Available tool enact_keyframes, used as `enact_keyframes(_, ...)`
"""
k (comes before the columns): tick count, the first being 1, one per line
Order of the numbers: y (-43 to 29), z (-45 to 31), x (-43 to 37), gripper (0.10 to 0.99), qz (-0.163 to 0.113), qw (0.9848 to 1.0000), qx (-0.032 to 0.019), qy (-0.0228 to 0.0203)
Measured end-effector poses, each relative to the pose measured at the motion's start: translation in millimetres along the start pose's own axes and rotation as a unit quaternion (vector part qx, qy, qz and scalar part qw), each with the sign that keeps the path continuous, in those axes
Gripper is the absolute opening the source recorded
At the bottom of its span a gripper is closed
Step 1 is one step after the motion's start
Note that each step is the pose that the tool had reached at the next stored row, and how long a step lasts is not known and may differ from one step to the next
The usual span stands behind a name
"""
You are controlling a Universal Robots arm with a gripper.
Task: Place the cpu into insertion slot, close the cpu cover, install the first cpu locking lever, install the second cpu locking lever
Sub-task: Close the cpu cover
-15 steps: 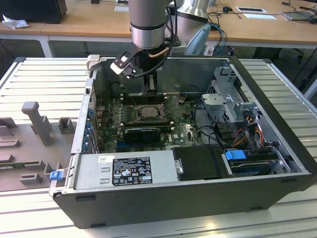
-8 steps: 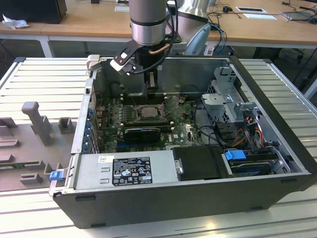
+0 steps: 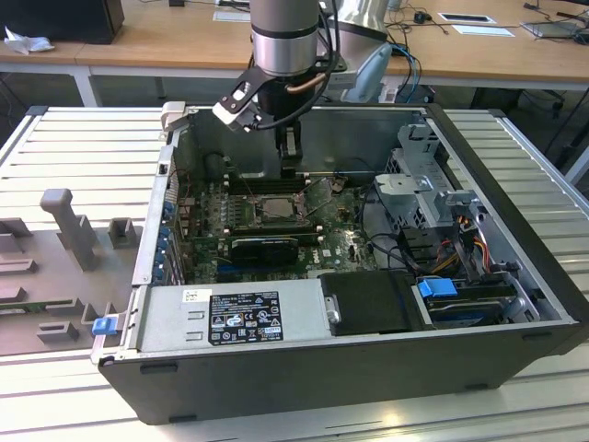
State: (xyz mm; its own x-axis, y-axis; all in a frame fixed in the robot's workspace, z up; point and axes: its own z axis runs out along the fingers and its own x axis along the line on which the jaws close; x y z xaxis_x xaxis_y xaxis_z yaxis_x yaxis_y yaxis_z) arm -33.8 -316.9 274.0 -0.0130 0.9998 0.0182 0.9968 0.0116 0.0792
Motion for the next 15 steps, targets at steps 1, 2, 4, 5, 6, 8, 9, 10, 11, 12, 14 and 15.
enact_keyframes(1, 2.0, -0.1, 0.0, 0.106, 0.0, 1.0, 0.0, -0.0001)
enact_keyframes(2, 3.3, -0.1, -0.1, 0.106, 0.0, 1.0, 0.0, -0.0001)
enact_keyframes(4, 6.5, 0.0, -0.1, 0.106, 0.0, 1.0, 0.0, -0.0001)
enact_keyframes(5, 8.7, 0.2, -0.1, 0.106, 0.0, 1.0, 0.0, 0.0)
enact_keyframes(6, 10.6, 0.3, -0.1, 0.106, 0.0, 1.0, 0.0, 0.0)
enact_keyframes(8, 15.3, 0.6, -0.2, 0.106, 0.0, 1.0, 0.0, 0.0)
enact_keyframes(9, 17.8, 0.8, -0.2, 0.106, 0.0, 1.0, 0.0, 0.0)
enact_keyframes(10, 18.8, 0.9, -0.2, 0.106, 0.0, 1.0, 0.0, 0.0)
enact_keyframes(11, 20.9, 1.0, -0.2, 0.106, 0.0, 1.0, 0.0, 0.0)
enact_keyframes(12, 21.9, 1.1, -0.3, 0.106, 0.0, 1.0, 0.0, 0.0)
enact_keyframes(14, 24.5, 1.3, -0.3, 0.106, 0.0, 1.0, 0.0, 0.0)
enact_keyframes(15, 25.6, 1.4, -0.3, 0.106, 0.0, 1.0, 0.0, 0.0)
